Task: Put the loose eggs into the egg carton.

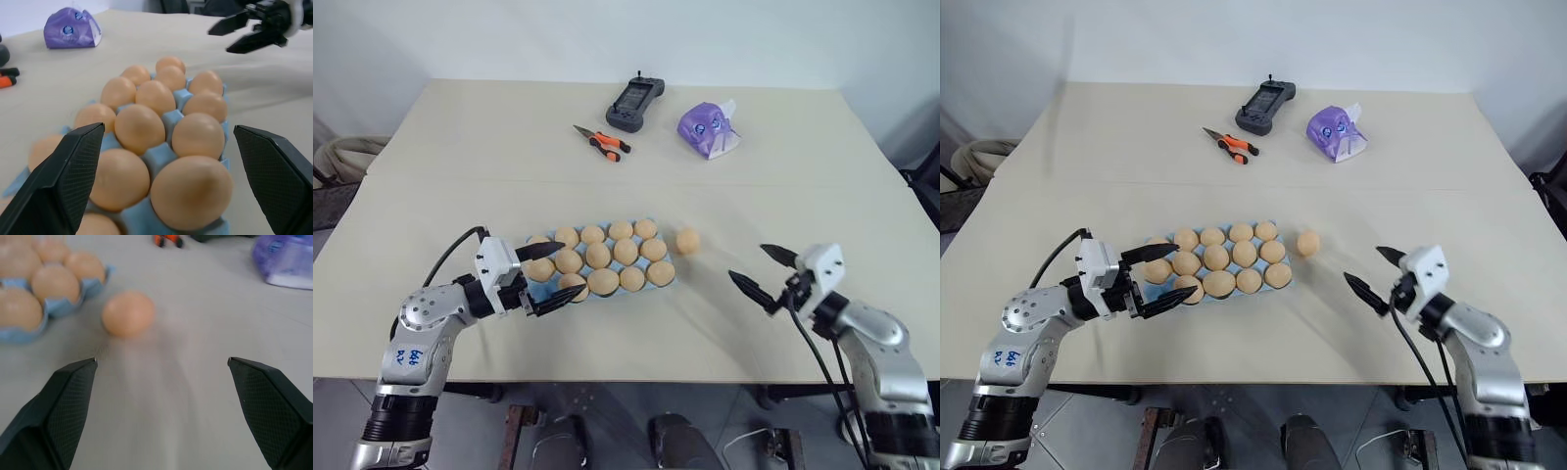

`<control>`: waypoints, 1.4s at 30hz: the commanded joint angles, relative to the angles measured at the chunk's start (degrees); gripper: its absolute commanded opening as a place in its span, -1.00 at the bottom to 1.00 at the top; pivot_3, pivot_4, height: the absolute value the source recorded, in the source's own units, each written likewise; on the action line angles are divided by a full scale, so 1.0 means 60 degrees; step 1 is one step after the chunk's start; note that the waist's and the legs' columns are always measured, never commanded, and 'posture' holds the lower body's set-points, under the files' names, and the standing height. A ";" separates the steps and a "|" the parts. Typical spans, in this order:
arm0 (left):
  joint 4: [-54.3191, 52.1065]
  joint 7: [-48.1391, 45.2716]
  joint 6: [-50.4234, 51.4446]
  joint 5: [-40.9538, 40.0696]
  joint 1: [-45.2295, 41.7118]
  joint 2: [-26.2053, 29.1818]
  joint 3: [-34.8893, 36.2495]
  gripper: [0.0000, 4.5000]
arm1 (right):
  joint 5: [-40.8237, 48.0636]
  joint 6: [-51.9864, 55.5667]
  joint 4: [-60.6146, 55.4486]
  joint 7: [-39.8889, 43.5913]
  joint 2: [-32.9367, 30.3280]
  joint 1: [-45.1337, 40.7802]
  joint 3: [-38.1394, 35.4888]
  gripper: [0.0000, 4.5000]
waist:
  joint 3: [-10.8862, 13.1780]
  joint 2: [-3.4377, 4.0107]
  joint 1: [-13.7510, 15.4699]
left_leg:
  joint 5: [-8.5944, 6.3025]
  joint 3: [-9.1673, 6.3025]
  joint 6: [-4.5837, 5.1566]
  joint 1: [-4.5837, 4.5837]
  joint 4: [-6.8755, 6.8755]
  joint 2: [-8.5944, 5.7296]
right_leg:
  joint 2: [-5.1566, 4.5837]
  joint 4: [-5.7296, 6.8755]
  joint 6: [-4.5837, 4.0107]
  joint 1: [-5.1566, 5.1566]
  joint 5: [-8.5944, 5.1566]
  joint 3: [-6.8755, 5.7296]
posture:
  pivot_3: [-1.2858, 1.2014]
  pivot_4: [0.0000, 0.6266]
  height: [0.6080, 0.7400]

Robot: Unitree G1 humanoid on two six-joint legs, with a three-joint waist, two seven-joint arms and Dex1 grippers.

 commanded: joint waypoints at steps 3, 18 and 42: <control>-0.0863 0.0385 -0.0247 0.0036 0.0498 0.0015 0.0328 1.00 | -0.0484 -0.0128 0.2050 0.0495 0.0159 -0.1906 0.0891 0.99 | 0.0003 0.0004 0.0039 | 0.0000 0.0009 0.0000 -0.0003 -0.0002 0.0004 | -0.0003 -0.0002 -0.0001 -0.0010 0.0000 0.0006 | 0.03 -0.52 1.00; -0.2228 0.1495 -0.0192 -0.0052 0.2227 -0.0075 0.1236 1.00 | -0.1257 -0.1927 0.6194 0.1431 0.1460 -0.4553 0.1675 0.72 | 0.0007 0.0011 -0.0035 | 0.0001 0.0035 0.0002 -0.0010 0.0010 0.0009 | -0.0002 0.0002 -0.0002 -0.0024 -0.0003 0.0022 | 0.03 -0.52 1.00; -0.2646 0.1987 -0.0578 -0.0510 0.5565 -0.0738 0.3580 1.00 | -0.1322 0.0817 0.1885 0.1935 0.5196 -0.5407 0.5333 0.10 | 0.0008 -0.0009 -0.0463 | -0.0010 0.0012 -0.0018 -0.0018 -0.0013 0.0025 | -0.0026 0.0023 -0.0017 -0.0041 -0.0010 -0.0010 | 0.03 -0.52 1.00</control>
